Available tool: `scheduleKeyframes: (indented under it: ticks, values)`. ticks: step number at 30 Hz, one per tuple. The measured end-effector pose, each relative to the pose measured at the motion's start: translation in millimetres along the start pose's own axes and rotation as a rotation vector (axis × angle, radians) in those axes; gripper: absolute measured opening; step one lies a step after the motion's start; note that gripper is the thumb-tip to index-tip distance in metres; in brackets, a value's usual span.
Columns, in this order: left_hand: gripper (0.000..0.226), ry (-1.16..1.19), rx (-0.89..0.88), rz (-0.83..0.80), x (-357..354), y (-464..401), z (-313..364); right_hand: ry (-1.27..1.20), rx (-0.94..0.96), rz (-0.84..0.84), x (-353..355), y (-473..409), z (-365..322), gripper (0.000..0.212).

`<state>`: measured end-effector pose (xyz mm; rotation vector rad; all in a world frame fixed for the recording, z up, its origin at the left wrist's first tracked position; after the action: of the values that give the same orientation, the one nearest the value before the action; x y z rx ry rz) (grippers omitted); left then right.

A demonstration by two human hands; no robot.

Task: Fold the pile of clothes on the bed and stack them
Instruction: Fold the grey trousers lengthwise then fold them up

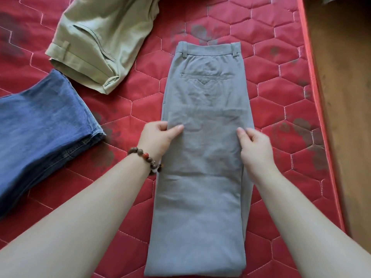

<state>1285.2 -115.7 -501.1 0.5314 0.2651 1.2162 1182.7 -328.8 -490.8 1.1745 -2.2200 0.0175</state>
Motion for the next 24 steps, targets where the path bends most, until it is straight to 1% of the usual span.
scheduleKeyframes:
  ticks: [1, 3, 4, 6, 7, 9, 11, 13, 16, 18, 20, 22, 24]
  values:
    - [0.031, 0.07, -0.037, 0.012, 1, -7, 13, -0.065, 0.042, 0.027, 4, -9, -14, 0.044]
    - [0.016, 0.165, -0.073, -0.018, 3, -25, 37, -0.175, 0.082, 0.033, 8, -37, -32, 0.038]
    - [0.012, 0.174, -0.071, -0.055, 2, -36, 44, -0.207, 0.059, 0.01, 6, -53, -35, 0.03]
    - [0.009, 0.137, 0.018, -0.109, 0, -51, 39, -0.188, -0.051, -0.085, -5, -75, -25, 0.011]
    - [0.006, 0.104, 0.097, -0.11, 1, -55, 31, -0.095, -0.094, -0.105, -9, -80, -15, 0.016]
    - [0.007, 0.075, 0.211, -0.12, 3, -54, 16, 0.081, -0.137, -0.108, -12, -77, 0, 0.036]
    - [0.006, 0.061, 0.279, -0.149, 5, -47, 4, 0.117, -0.179, -0.057, -8, -68, 10, 0.045]
    - [0.012, 0.061, 0.361, -0.182, 9, -34, -10, 0.098, -0.229, -0.055, -5, -54, 22, 0.041]
    - [0.028, 0.12, 0.537, -0.237, 12, -6, -35, 0.104, -0.306, -0.128, -1, -22, 47, 0.018]
    - [0.037, 0.149, 0.63, -0.293, 17, 15, -47, 0.094, -0.372, -0.218, 2, 7, 64, 0.023]
    - [0.045, 0.178, 0.683, -0.339, 23, 35, -55, -0.018, -0.47, -0.308, 5, 38, 71, 0.029]
    - [0.05, 0.203, 0.712, -0.365, 28, 55, -63, -0.13, -0.577, -0.396, 8, 64, 75, 0.035]
    - [0.051, 0.196, 0.721, -0.378, 31, 76, -74, -0.176, -0.647, -0.48, 12, 88, 74, 0.037]
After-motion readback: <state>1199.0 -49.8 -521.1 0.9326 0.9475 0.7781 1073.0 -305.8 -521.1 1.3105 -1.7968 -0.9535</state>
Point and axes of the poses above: each hand's wrist, its own y-axis away from the middle knuckle, its own x-axis out of the back of the hand, z = x × y, the point moved 3 cm from there along -y, towards the middle knuckle, and after that the axes turned 3 degrees about y, right-handed, at the moved point
